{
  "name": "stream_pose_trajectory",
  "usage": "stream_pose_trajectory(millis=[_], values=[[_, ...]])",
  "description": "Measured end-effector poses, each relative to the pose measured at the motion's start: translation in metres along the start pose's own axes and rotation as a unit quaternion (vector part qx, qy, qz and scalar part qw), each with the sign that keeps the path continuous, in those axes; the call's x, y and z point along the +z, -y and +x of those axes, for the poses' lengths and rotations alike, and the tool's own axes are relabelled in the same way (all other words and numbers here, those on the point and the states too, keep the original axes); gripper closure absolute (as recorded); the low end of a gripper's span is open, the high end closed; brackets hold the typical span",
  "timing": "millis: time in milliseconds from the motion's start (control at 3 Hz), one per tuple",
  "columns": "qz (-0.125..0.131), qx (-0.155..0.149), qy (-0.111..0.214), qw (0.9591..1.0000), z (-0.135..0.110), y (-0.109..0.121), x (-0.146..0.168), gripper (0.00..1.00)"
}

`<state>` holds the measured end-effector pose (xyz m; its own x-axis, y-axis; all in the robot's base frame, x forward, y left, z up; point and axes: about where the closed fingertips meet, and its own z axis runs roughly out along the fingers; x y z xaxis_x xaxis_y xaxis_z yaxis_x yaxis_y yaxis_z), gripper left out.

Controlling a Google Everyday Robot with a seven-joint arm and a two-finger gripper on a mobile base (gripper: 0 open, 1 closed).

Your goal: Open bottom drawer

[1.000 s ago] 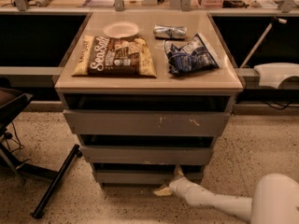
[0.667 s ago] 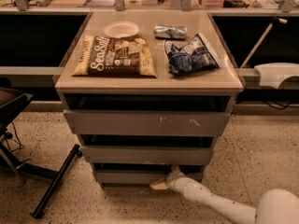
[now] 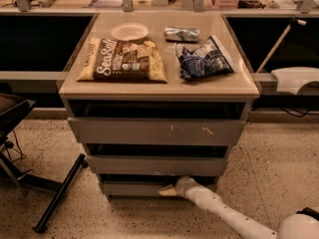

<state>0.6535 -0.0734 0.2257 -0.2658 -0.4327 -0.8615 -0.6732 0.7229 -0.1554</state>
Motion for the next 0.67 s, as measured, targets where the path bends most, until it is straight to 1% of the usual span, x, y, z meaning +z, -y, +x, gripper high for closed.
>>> stream_pose_trajectory(millis=[333, 667], values=[[0.007, 0.001, -0.027, 0.9996, 0.019, 0.009, 0.003, 0.00], [0.013, 0.019, -0.056, 0.9982, 0.057, 0.017, 0.000, 0.00]])
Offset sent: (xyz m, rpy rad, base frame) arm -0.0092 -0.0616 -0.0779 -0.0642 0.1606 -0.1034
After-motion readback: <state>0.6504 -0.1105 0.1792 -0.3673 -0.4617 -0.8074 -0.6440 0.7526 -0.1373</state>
